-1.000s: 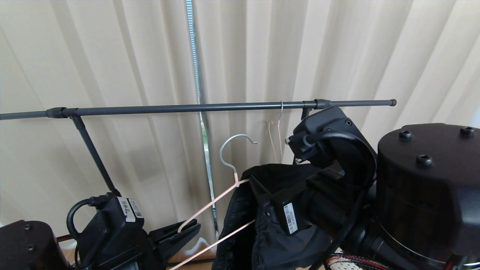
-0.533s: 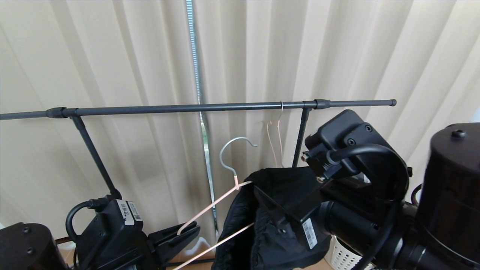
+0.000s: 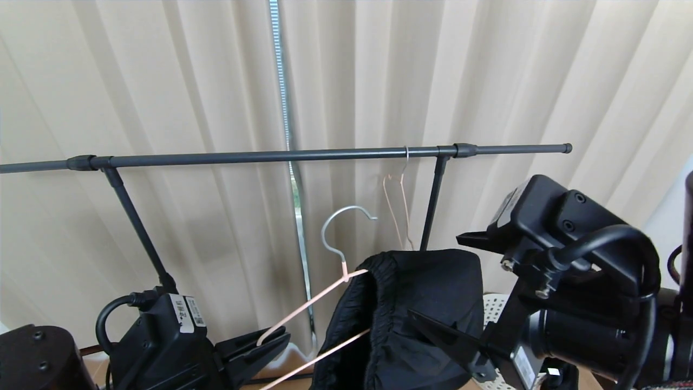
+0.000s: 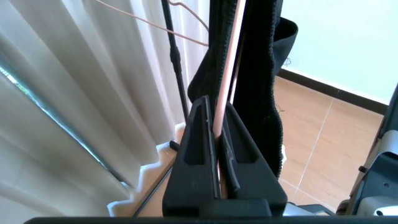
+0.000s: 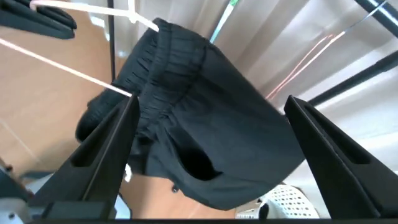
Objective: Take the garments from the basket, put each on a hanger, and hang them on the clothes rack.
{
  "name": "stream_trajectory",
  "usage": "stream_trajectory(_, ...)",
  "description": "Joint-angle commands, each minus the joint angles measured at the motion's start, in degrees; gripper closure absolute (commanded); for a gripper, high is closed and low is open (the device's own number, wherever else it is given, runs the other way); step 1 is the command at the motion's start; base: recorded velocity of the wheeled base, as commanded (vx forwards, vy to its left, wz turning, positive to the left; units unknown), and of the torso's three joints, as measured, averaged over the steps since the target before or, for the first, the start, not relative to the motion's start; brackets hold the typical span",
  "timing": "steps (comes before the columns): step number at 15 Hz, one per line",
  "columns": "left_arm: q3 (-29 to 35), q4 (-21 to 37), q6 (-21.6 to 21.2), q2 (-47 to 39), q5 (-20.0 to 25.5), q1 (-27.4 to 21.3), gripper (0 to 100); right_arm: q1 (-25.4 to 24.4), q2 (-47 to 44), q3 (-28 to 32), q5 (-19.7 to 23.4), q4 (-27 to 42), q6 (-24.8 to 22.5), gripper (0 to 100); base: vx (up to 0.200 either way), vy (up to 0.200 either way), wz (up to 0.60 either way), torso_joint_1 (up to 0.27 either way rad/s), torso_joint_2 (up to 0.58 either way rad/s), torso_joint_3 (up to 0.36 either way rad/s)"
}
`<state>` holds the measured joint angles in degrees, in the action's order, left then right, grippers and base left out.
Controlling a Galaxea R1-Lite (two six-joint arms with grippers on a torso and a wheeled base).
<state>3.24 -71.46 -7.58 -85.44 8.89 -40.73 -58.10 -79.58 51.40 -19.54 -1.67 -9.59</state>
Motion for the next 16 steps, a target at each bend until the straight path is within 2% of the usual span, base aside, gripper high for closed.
stream_trajectory(1, -0.9, 0.0, -0.2, 0.2, 1.5, 0.0, 100, 7.4, 1.5, 7.1, 9.4, 9.1, -4.9, 0, 0.000, 0.000, 0.00, 0.000, 0.00, 0.000)
stream_trajectory(3, -1.6, 0.0, -0.9, 0.2, 2.9, 0.0, 100, 13.1, 0.6, 14.4, 16.3, 20.0, -12.4, 0, 0.000, 0.000, 0.00, 0.000, 0.00, 0.000)
stream_trajectory(4, -2.0, 0.0, -1.2, 0.2, 3.7, 0.0, 100, 18.3, -1.3, 19.2, 24.6, 28.2, -20.0, 0, 0.000, 0.000, 0.00, 0.000, 0.00, 0.000)
stream_trajectory(6, -2.5, 0.0, -1.6, 0.5, 5.4, 0.0, 100, 23.9, -5.8, 26.2, 35.1, 39.4, -27.9, 0, 0.000, 0.000, 0.00, 0.000, 0.00, 0.000)
stream_trajectory(9, -3.2, 0.0, -1.5, 1.2, 8.3, 0.0, 100, 28.3, -13.1, 30.4, 46.2, 45.1, -38.4, 0, 0.000, 0.000, 0.00, 0.000, 0.00, 0.000)
stream_trajectory(11, -3.2, 0.0, -1.6, 1.2, 9.0, 0.0, 100, 28.3, -16.6, 31.0, 51.6, 47.5, -40.2, 0, 0.000, 0.000, 0.00, 0.000, 0.00, 0.000)
stream_trajectory(16, -3.2, 0.0, -1.5, 1.0, 9.0, -0.2, 100, 25.5, -20.4, 30.6, 52.8, 47.0, -39.5, 0, 0.000, 0.000, 0.00, 0.000, 0.00, 0.000)
